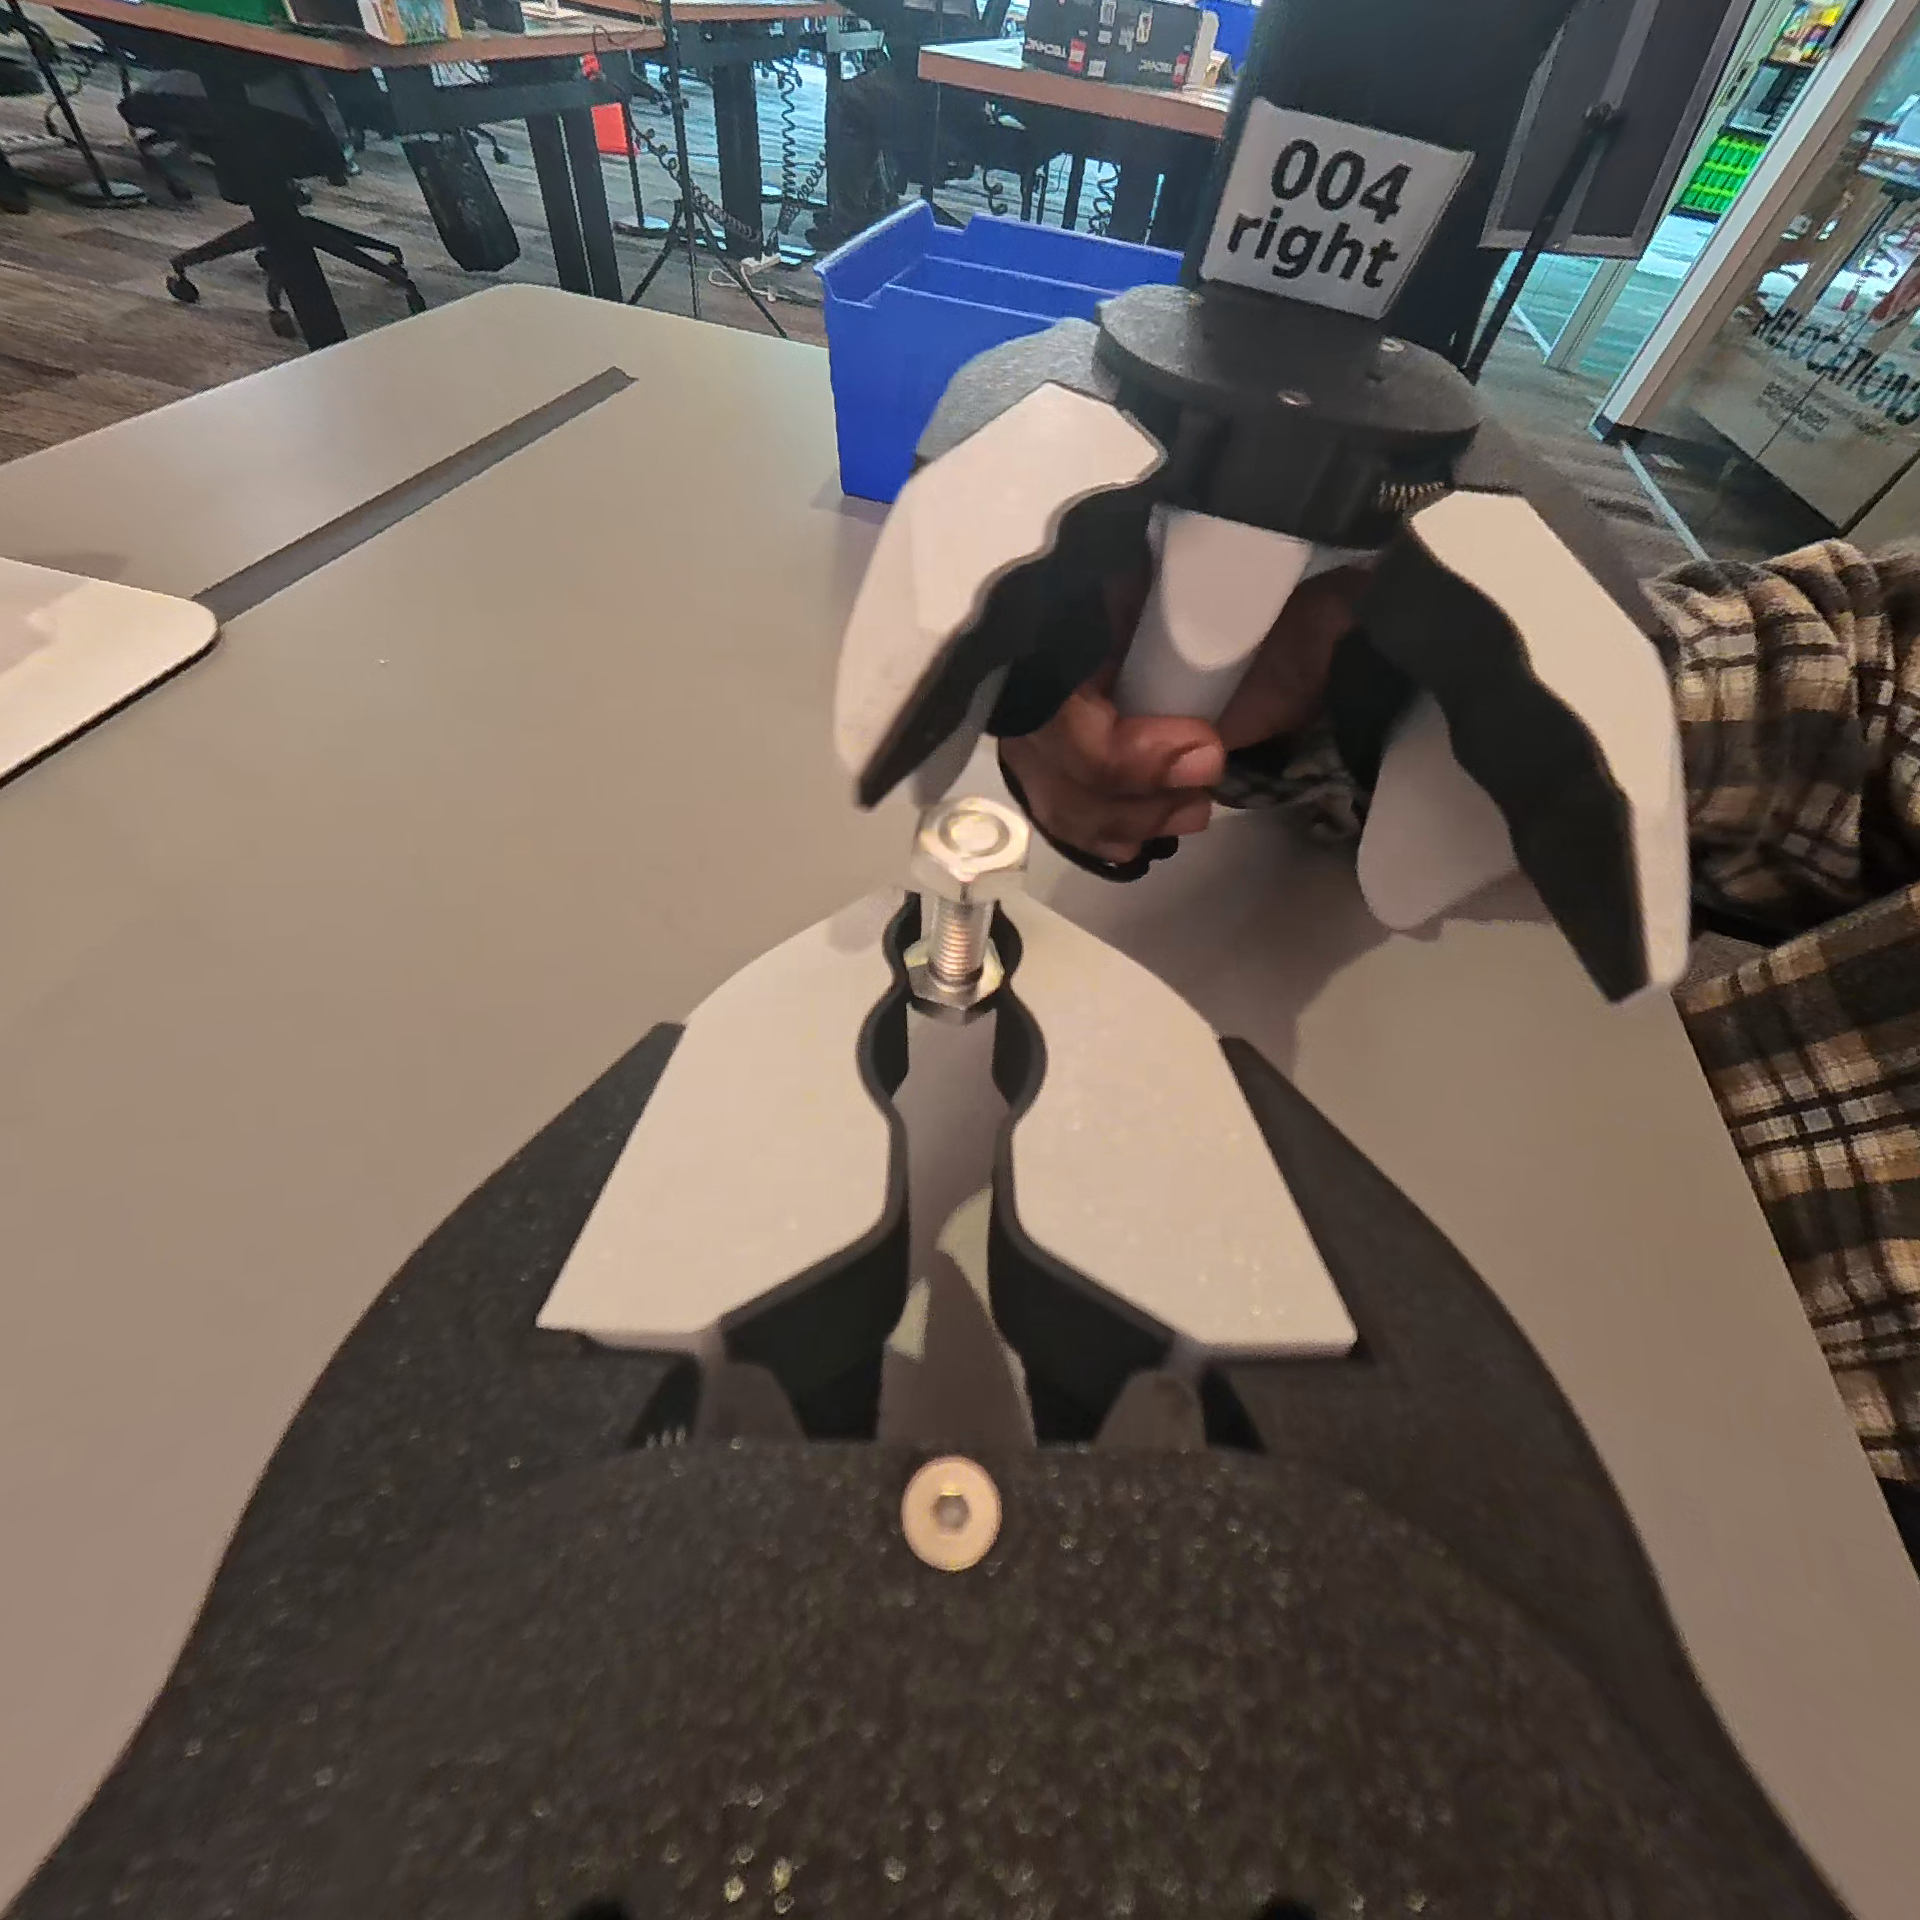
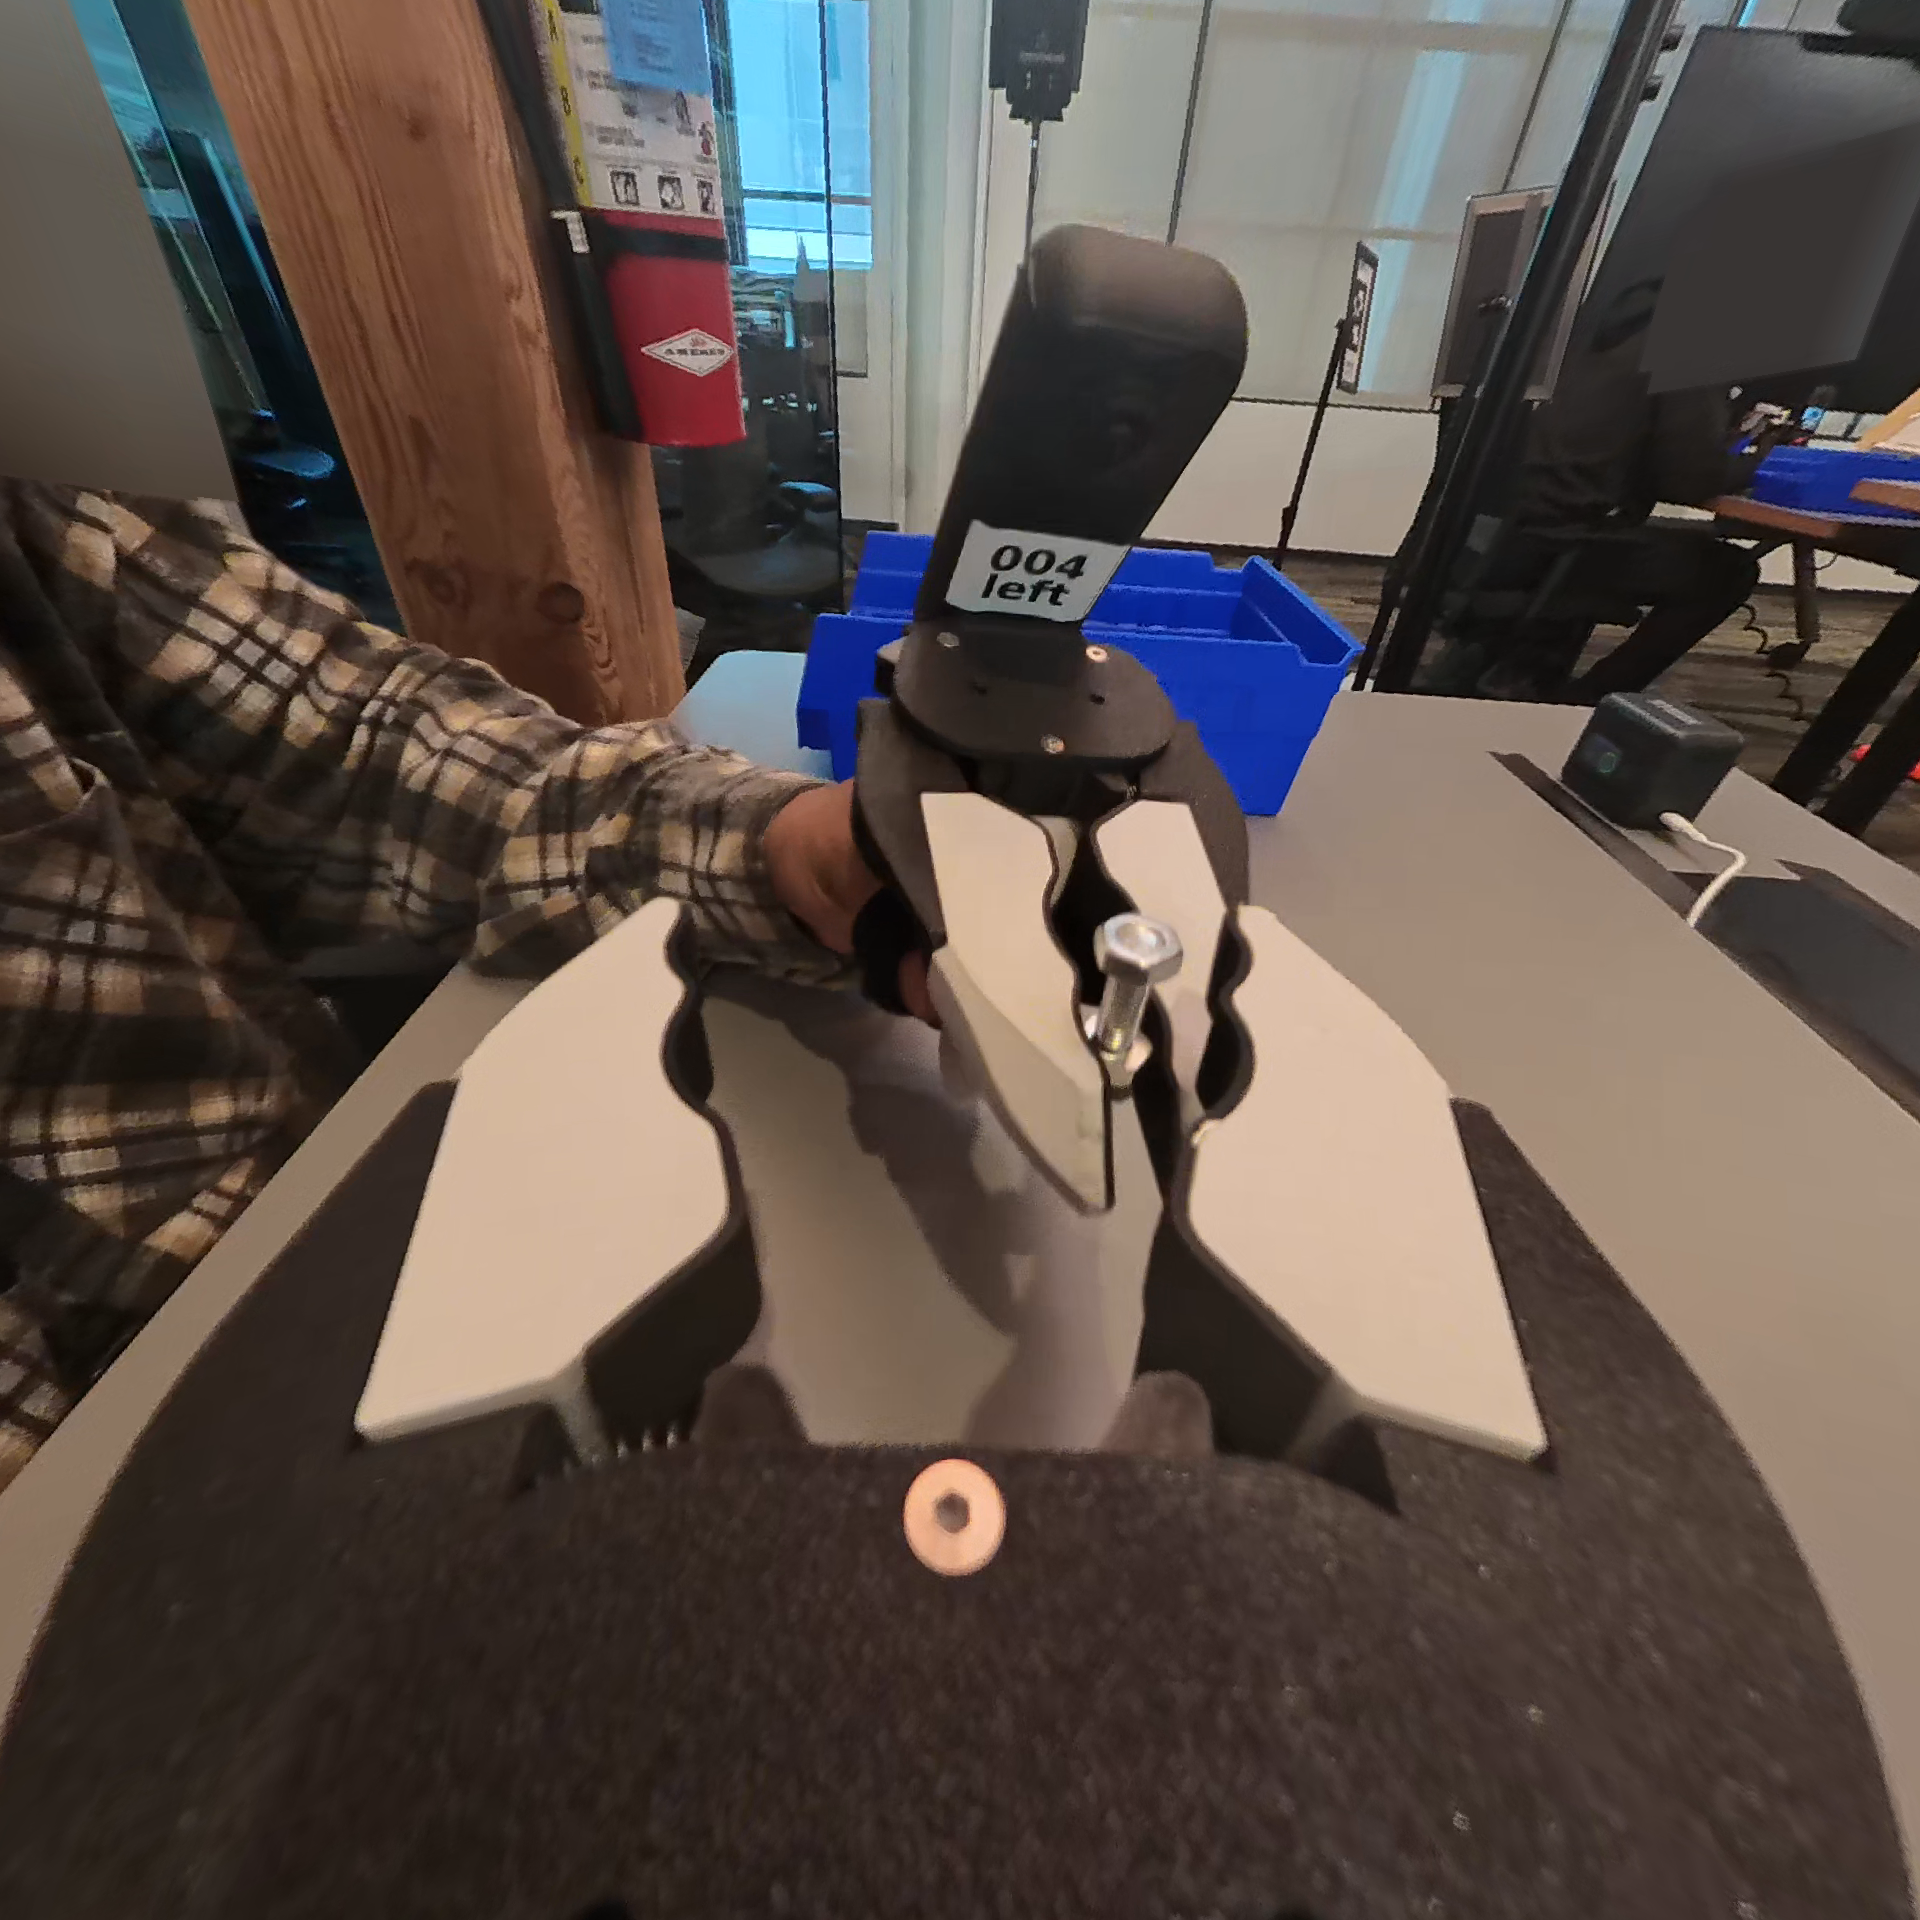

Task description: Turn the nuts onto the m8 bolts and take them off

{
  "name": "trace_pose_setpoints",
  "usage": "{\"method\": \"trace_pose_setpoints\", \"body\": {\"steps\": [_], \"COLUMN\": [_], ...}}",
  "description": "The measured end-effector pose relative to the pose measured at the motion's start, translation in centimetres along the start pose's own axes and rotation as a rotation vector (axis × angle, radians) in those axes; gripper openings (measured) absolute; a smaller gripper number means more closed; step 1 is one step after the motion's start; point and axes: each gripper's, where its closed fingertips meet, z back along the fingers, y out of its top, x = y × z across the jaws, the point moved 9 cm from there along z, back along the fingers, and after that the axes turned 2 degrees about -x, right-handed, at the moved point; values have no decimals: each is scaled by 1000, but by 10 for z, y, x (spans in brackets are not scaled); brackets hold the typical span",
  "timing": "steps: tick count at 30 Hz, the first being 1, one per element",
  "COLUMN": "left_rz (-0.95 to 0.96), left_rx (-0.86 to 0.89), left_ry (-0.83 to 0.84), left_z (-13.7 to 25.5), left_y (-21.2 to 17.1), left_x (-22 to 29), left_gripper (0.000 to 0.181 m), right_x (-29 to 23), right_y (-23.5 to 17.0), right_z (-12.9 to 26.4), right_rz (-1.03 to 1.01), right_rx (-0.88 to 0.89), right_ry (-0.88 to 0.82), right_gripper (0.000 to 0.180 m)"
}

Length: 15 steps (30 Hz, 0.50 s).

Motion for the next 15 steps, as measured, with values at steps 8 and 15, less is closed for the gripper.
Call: {"method": "trace_pose_setpoints", "body": {"steps": [8, 15], "left_rz": [-5, -11], "left_rx": [11, 1], "left_ry": [6, 4], "left_z": [3, 1], "left_y": [2, 2], "left_x": [0, 2], "left_gripper": [11, 11], "right_x": [-10, -8], "right_y": [-1, -5], "right_z": [10, -7], "right_rz": [-2, -7], "right_rx": [17, -11], "right_ry": [-9, 16], "right_gripper": [89, 98]}}
